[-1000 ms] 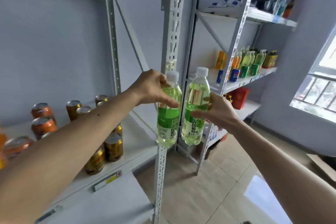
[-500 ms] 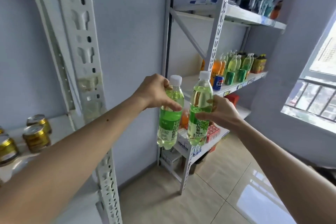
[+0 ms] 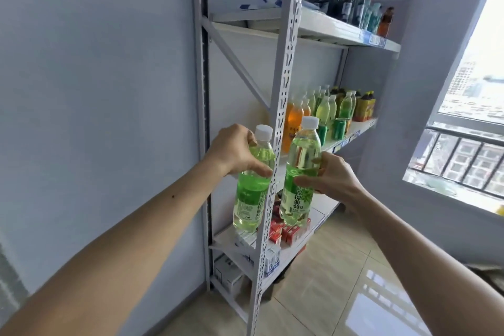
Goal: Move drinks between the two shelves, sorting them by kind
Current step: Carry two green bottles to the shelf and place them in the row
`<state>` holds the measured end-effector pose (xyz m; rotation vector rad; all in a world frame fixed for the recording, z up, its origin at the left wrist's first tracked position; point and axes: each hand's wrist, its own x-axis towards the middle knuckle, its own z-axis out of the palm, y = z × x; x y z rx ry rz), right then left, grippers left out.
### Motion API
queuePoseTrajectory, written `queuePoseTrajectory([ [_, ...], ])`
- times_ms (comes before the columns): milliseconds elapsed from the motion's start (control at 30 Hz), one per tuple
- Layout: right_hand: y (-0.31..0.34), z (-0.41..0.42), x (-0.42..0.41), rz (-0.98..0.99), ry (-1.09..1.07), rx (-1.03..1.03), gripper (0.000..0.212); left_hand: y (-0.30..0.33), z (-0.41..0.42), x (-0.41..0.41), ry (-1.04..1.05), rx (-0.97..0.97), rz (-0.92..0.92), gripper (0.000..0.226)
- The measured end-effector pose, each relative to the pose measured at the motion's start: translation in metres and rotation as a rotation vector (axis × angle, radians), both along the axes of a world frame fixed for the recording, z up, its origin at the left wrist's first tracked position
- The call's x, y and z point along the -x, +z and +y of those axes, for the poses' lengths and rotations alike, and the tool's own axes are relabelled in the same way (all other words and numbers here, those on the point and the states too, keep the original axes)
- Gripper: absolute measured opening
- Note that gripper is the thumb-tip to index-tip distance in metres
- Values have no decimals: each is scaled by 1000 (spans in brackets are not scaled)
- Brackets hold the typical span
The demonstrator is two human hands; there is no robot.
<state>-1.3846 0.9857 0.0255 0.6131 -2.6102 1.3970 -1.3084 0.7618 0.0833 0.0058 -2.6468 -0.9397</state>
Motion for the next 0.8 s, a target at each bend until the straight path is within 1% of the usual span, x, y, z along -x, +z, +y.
queuePoseTrajectory([
  [100,-3,22,59,3,9,2,47,-1,20,50,-9,10,-12,58],
  [167,-2,41,103,8,18,-15,51,-2,38,87,-14,10,-13,55],
  [233,0,60,144,10,23,-35,54,-2,56,123,-16,6,-22,59],
  [333,4,91,203,14,47,-50,49,-3,88,185,-21,-16,-43,71],
  [433,5,120,255,10,27,-40,44,-2,118,239,-34,-26,-50,66],
  [567,-1,156,326,-9,2,-33,54,-4,151,312,-43,-21,-44,58],
  [667,-1,178,381,-18,-5,-20,53,-7,172,371,-35,-8,-27,63],
  [800,-1,202,458,-9,-10,-7,62,-9,197,445,-45,8,-9,69],
])
